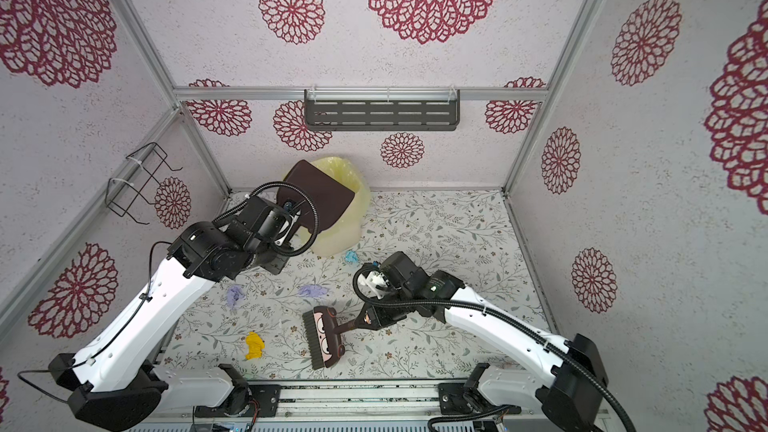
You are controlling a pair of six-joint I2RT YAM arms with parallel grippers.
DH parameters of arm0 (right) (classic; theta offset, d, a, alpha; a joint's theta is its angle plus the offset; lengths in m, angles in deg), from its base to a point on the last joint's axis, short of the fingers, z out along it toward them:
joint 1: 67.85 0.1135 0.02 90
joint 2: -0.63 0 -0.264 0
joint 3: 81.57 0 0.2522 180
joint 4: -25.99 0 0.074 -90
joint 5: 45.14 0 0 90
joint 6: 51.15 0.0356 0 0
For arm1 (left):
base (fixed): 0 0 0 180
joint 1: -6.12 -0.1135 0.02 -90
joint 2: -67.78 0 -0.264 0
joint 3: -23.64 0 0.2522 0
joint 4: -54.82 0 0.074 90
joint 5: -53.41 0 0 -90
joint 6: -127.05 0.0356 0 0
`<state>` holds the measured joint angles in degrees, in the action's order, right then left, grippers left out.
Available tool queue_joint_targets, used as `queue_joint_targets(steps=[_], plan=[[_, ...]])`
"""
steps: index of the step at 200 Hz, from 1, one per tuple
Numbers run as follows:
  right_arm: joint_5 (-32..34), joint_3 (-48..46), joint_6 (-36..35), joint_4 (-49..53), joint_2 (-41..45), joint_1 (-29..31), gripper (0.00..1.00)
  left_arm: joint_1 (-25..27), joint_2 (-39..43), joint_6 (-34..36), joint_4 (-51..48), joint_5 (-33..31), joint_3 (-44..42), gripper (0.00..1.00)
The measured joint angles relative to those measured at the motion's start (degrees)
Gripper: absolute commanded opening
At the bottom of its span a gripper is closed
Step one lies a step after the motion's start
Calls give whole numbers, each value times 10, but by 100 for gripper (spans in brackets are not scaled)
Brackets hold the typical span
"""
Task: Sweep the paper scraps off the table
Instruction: 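Lower the dustpan to the table with left while right brings brush forward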
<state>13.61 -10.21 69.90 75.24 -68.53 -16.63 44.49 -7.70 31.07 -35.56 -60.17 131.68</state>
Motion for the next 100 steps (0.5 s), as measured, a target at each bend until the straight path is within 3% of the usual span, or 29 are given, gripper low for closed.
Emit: queue_joint_targets(steps=[71,100], plan=[[94,39,-21,86,-17,-4,0,14,16,-28,-24,17,-23,0],[132,65,-44,136,-11,-37,0,27,26,-41,-35,27,-24,0]])
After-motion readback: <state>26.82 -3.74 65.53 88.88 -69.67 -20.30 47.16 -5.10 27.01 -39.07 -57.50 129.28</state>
